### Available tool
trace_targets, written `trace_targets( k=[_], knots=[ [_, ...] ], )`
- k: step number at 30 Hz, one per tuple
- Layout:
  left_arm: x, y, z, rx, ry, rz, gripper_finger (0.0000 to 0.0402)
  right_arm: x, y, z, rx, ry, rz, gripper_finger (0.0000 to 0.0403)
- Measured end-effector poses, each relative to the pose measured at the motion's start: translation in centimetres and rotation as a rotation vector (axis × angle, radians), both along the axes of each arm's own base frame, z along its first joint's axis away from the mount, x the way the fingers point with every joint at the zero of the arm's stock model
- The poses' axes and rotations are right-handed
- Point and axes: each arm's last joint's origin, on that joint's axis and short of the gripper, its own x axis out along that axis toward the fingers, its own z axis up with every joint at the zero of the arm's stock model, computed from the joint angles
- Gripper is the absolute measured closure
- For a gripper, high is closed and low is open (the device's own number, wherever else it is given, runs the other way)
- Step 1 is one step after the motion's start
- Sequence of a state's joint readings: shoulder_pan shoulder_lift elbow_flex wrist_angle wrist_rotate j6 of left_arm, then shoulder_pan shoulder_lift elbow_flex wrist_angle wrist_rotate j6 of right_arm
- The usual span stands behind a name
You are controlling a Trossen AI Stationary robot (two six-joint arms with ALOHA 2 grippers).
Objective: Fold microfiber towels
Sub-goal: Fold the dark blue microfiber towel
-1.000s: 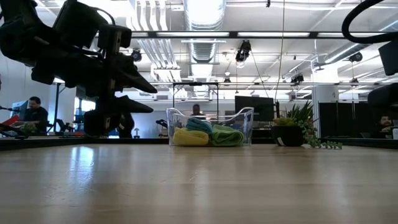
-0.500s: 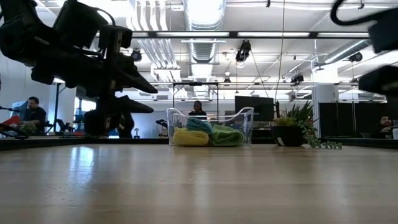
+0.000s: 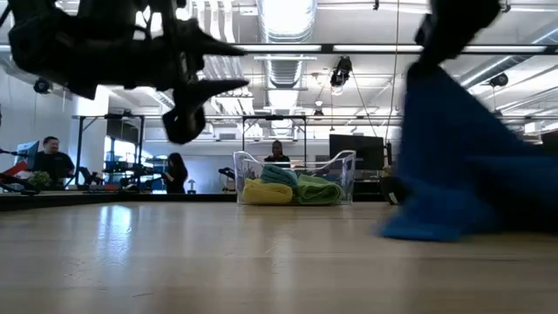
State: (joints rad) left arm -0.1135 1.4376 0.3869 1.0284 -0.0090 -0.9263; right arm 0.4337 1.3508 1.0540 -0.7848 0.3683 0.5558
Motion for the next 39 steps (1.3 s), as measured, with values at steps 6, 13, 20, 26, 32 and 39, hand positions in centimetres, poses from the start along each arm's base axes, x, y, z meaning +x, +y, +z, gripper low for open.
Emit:
trace_targets(
  k=[6,13,20,26,32,39],
  knots=[
    [2.3,-0.3,1.6,0.197,0.08,-0.015,0.0263,2.2,-3.2,2.0,-0.072,-0.052,-0.07,0.0394],
    [3.6,-0.3,1.3,0.426,0.205,-0.004,0.0263,3.3,-5.9,2.7,-0.111,-0.05,-0.095,0.0394],
    [4.6,-0.3,-1.3,0.625,0.293,-0.012,0.0262,3.4,-6.4,2.5,-0.08,-0.037,-0.084,0.0394],
    [7.2,-0.7,-3.5,0.75,0.311,-0.06,0.0224,3.4,-6.2,2.4,-0.021,-0.028,-0.054,0.0394],
    [9.3,-0.6,-4.4,0.791,0.344,-0.028,0.0162,3.4,-6.1,3.0,0.037,-0.05,-0.065,0.0394],
    [9.9,-0.2,-3.9,0.851,0.37,0.101,0.0142,3.5,-6.0,3.7,0.072,-0.074,-0.072,0.0394]
  ],
)
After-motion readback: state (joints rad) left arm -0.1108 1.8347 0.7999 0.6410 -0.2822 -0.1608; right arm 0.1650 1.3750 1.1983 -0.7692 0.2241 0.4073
